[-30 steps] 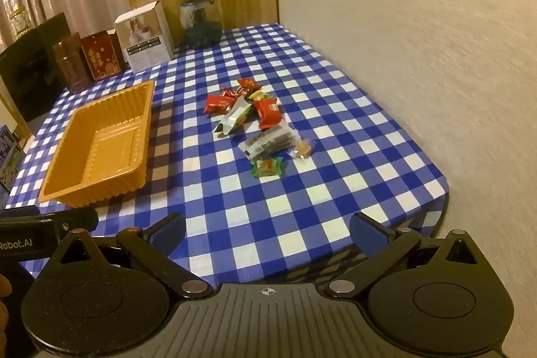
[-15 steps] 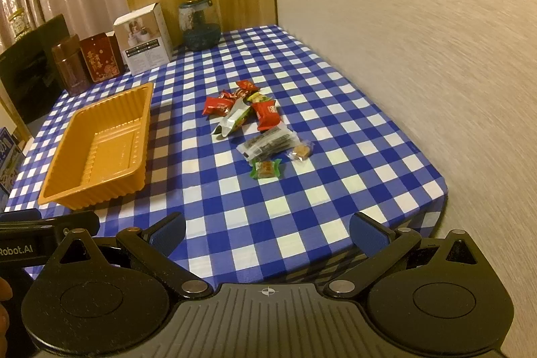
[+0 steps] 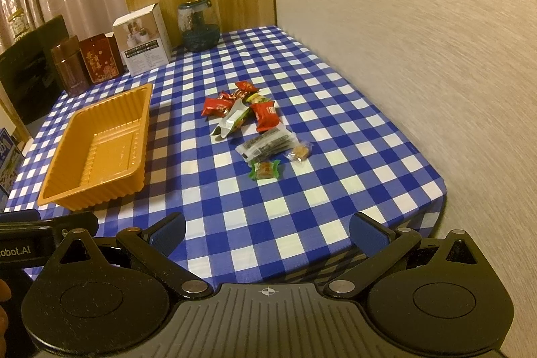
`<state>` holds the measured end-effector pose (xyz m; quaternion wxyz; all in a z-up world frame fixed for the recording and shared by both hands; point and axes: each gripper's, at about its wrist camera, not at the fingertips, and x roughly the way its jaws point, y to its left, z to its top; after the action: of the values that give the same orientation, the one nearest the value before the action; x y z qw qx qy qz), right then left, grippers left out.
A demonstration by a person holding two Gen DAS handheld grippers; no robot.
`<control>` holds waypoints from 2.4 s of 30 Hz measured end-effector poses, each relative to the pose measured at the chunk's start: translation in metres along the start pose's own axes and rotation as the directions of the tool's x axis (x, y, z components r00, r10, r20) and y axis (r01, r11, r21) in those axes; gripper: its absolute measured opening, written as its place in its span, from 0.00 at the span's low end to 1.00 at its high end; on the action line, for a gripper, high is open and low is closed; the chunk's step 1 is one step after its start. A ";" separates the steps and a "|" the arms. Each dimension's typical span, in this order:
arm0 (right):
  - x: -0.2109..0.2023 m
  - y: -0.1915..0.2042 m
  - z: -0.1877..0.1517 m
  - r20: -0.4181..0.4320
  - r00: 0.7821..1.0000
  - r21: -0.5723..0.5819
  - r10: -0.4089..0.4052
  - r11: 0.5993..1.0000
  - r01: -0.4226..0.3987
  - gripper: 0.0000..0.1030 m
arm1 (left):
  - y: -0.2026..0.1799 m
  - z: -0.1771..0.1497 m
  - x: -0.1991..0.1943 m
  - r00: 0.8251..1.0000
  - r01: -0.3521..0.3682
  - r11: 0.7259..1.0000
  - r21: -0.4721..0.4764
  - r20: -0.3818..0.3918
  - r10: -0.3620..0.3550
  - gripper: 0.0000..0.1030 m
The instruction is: Organize snacks
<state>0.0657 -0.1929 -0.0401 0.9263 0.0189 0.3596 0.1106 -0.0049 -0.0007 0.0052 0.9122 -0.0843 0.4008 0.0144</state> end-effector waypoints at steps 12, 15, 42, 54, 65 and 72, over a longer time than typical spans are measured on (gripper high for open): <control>0.000 -0.001 0.000 0.002 1.000 0.001 -0.001 1.000 0.001 1.00 | 0.000 0.000 0.000 1.000 0.003 1.000 0.000 -0.001 -0.003 1.00; 0.000 -0.001 0.000 0.001 1.000 0.000 0.001 1.000 -0.001 1.00 | -0.001 0.000 0.000 1.000 0.002 1.000 0.001 -0.001 -0.002 1.00; -0.001 -0.004 0.001 0.002 1.000 0.001 0.001 1.000 -0.001 1.00 | -0.006 0.000 -0.001 1.000 0.005 1.000 0.003 0.001 -0.005 1.00; 0.002 -0.008 0.001 0.004 1.000 0.011 -0.004 1.000 0.004 1.00 | -0.009 -0.001 0.000 1.000 0.009 1.000 0.001 -0.003 -0.009 1.00; 0.022 -0.034 -0.001 0.028 0.999 0.070 -0.043 0.997 0.041 1.00 | -0.012 0.008 0.033 0.996 0.087 0.996 -0.020 -0.023 -0.088 1.00; 0.054 -0.062 0.009 0.050 0.996 0.072 -0.072 0.995 0.069 0.98 | -0.034 0.015 0.076 0.989 0.144 0.988 0.061 0.007 -0.145 1.00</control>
<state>0.1218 -0.2414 -0.0764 0.9376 0.0416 0.3391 0.0646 0.0612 -0.0352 -0.0355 0.9153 -0.0855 0.3884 -0.0635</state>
